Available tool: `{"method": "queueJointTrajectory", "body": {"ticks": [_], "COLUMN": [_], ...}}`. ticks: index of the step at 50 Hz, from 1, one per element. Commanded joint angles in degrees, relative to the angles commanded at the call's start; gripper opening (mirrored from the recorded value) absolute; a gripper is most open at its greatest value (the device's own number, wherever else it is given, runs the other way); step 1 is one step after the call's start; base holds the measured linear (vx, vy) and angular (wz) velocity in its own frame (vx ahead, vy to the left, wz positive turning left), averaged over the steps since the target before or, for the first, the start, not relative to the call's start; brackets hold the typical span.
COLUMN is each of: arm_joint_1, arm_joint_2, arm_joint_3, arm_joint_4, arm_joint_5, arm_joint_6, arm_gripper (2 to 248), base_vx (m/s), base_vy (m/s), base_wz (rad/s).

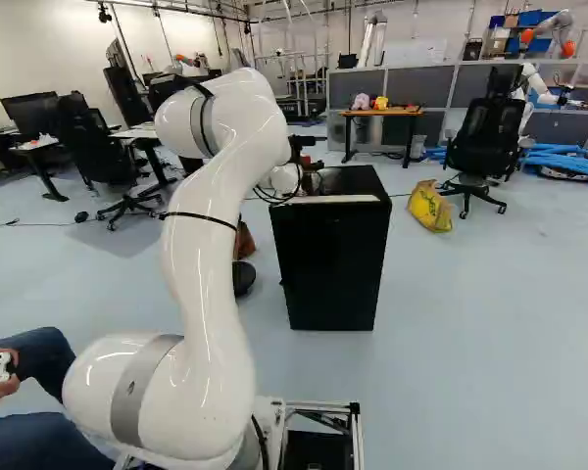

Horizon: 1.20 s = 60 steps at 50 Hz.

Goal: Grab a drink from the fridge

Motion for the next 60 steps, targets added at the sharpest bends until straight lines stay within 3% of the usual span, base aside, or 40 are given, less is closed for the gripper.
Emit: {"method": "queueJointTrajectory", "body": {"ticks": [20, 21, 25, 26, 31, 32, 36, 37, 60], "arm_joint_1": [0.07, 0.07, 0.07, 0.07, 0.07, 0.07, 0.07, 0.07, 0.07], "arm_joint_2": [0.01, 0.01, 0.01, 0.01, 0.01, 0.01, 0.01, 0.01, 1.55], "arm_joint_3": [0.02, 0.02, 0.02, 0.02, 0.02, 0.02, 0.02, 0.02, 0.13], "arm_joint_4": [0.0, 0.0, 0.0, 0.0, 0.0, 0.0, 0.0, 0.0, 0.0], "arm_joint_5": [0.0, 0.0, 0.0, 0.0, 0.0, 0.0, 0.0, 0.0, 0.0], "arm_joint_6": [0.0, 0.0, 0.0, 0.0, 0.0, 0.0, 0.0, 0.0, 0.0], "arm_gripper": [242, 205, 205, 166, 166, 128, 128, 99, 99], "base_vx": [0.0, 0.0, 0.0, 0.0, 0.0, 0.0, 0.0, 0.0, 0.0], "base_vy": [0.0, 0.0, 0.0, 0.0, 0.0, 0.0, 0.0, 0.0, 0.0], "base_wz": [0.0, 0.0, 0.0, 0.0, 0.0, 0.0, 0.0, 0.0, 0.0]}}
